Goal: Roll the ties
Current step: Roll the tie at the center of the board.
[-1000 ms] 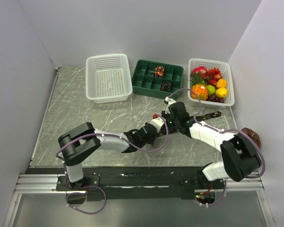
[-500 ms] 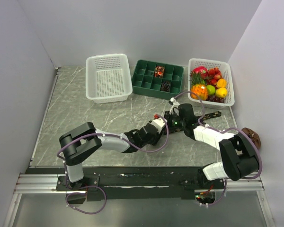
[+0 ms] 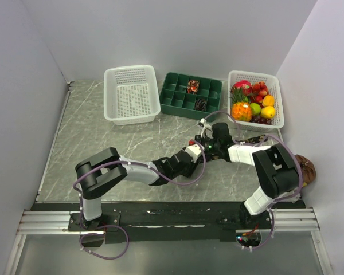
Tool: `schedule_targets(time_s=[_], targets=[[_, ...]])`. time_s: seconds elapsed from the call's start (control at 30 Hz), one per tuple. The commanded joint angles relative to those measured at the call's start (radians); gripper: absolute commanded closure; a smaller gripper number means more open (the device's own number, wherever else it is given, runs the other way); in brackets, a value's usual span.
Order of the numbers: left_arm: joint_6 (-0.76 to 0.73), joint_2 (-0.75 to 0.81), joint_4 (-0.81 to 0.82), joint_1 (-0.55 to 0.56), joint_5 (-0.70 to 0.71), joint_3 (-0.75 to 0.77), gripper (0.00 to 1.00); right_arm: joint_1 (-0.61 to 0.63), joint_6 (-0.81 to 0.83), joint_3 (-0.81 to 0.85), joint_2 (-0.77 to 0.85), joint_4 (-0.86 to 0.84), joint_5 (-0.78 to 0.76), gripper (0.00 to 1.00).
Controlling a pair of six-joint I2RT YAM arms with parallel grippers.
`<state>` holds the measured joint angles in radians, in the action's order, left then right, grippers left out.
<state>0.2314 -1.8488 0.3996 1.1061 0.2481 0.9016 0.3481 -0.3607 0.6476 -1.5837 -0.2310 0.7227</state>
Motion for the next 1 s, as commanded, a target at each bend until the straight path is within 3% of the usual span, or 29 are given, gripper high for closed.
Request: schedule_targets(time_s=[0.0,0.33,0.73,0.87,0.97], targets=[[0.023,-0.032,-0.022,0.003,-0.026,0.014,0.51,0.002,0.034,0.053,-0.033,0.074,-0.009,0.96],[0.046,0.013,-0.012,-0.009,-0.007,-0.009,0.49,0.012,0.043,0.113,-0.09,0.226,-0.186,0.97],[0.077,0.261,-0.036,-0.037,0.008,-0.043,0.41,0.054,0.028,0.129,-0.125,0.279,-0.285,0.97],[0.152,0.356,-0.096,-0.066,0.049,-0.047,0.36,0.065,0.02,0.107,-0.099,0.272,-0.304,0.98],[0.273,0.405,-0.148,-0.13,-0.002,-0.067,0.33,0.072,0.016,0.099,-0.079,0.271,-0.316,0.97]])
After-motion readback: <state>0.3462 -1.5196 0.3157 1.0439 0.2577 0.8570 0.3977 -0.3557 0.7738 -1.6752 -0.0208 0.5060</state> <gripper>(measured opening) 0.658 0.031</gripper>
